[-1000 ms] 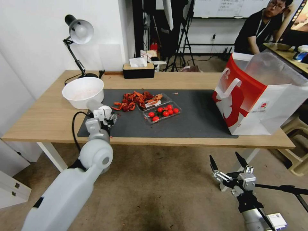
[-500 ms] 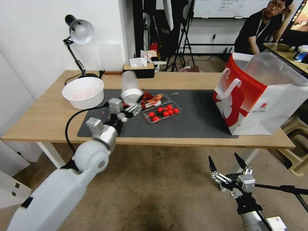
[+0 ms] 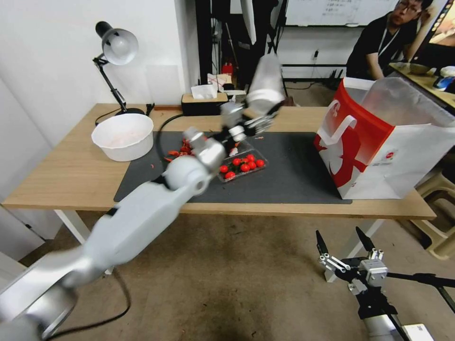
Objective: Pick up the trash from the table and place it into the takeout bag.
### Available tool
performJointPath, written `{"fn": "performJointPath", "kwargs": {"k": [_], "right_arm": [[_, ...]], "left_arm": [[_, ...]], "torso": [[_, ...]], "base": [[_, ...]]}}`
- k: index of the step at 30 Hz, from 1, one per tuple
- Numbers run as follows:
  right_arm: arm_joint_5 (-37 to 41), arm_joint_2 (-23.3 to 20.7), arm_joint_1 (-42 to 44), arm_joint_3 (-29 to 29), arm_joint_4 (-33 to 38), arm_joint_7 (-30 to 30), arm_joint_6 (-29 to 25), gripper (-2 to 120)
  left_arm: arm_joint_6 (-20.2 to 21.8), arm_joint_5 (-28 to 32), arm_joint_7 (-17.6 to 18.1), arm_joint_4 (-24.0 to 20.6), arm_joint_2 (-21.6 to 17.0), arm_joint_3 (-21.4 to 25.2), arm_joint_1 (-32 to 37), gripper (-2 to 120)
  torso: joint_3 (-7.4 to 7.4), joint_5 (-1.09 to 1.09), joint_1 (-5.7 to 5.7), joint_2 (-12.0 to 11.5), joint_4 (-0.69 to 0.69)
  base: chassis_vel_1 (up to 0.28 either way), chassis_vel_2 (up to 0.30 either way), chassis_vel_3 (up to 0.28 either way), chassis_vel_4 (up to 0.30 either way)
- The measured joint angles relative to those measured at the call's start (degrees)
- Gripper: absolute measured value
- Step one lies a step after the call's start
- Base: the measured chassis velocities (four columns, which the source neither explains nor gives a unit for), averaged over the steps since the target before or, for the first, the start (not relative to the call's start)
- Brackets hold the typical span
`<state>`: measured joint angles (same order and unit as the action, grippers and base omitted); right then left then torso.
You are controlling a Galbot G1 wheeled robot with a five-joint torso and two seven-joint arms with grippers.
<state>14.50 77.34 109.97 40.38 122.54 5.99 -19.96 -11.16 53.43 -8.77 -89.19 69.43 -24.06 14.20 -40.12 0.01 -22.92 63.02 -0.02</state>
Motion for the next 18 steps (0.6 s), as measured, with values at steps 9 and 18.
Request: {"fn": "performJointPath", "kwargs": {"k": [9, 18], "right_arm": [[0.3, 1.0, 0.1, 0.5, -0.5, 0.2, -0.5, 100], [0.4, 1.5, 0.0, 0.6, -0.7, 0.3, -0.8, 100]], "left_arm": [[-1.4, 0.9, -2.8, 11.5, 10.4, -7.4, -10.2, 71], [-1.5, 1.5, -3.4, 17.9, 18.9, -11.9, -16.4, 71]], "torso": [[0.0, 0.01, 0.0, 0.0, 0.02], [0.01, 0.01, 0.0, 0.0, 0.0]], "base": [[0.0, 0.0, 0.0, 0.0], [0.0, 0.0, 0.0, 0.0]]}}
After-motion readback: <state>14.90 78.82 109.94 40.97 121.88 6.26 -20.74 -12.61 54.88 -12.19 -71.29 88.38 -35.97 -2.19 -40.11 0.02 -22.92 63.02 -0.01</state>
